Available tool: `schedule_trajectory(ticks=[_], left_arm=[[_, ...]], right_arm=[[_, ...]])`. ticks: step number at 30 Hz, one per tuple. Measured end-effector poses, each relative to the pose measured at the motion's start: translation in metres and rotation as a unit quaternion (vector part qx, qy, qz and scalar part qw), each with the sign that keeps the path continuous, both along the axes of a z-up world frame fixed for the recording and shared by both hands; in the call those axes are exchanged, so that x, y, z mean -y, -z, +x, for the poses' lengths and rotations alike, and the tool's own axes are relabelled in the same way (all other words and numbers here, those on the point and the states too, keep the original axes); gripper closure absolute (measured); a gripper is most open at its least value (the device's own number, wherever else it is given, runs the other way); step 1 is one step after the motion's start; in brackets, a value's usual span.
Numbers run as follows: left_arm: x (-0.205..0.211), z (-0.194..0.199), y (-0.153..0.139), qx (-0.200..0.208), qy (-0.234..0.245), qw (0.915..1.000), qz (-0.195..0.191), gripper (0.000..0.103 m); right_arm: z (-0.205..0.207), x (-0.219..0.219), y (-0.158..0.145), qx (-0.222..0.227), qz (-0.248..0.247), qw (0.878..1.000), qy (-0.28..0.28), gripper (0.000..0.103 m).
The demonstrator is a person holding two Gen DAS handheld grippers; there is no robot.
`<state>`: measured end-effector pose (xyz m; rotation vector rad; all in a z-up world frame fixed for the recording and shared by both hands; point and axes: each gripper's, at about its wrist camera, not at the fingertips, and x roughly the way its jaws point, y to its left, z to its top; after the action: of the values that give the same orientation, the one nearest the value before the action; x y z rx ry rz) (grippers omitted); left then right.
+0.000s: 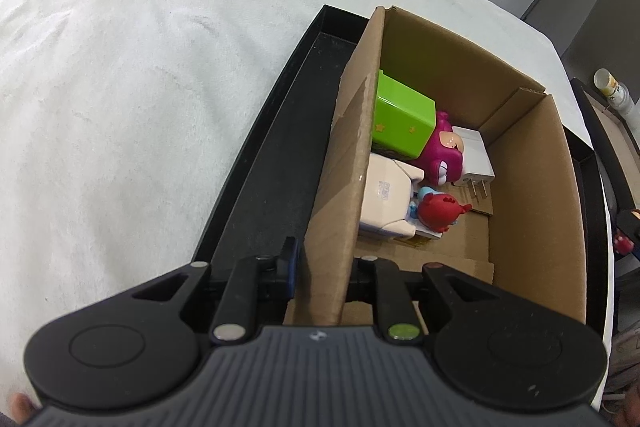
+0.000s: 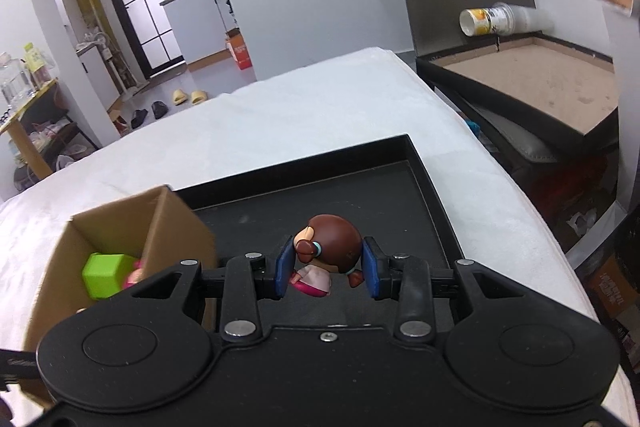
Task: Organize rigid objects
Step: 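Hold the box wall with the left tool while the right tool drops the doll inside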
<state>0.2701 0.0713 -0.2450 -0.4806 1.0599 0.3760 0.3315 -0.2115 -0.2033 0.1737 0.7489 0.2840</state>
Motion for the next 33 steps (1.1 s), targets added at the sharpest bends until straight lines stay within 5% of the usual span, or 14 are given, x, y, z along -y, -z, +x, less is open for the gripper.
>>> schedule_trajectory(ticks=[33], left_arm=[[-0.012, -0.029, -0.022, 0.053, 0.006, 0.9978, -0.040, 0.085]], right_arm=[[-0.060, -0.063, -0.054, 0.023, -0.001, 0.998, -0.054, 0.068]])
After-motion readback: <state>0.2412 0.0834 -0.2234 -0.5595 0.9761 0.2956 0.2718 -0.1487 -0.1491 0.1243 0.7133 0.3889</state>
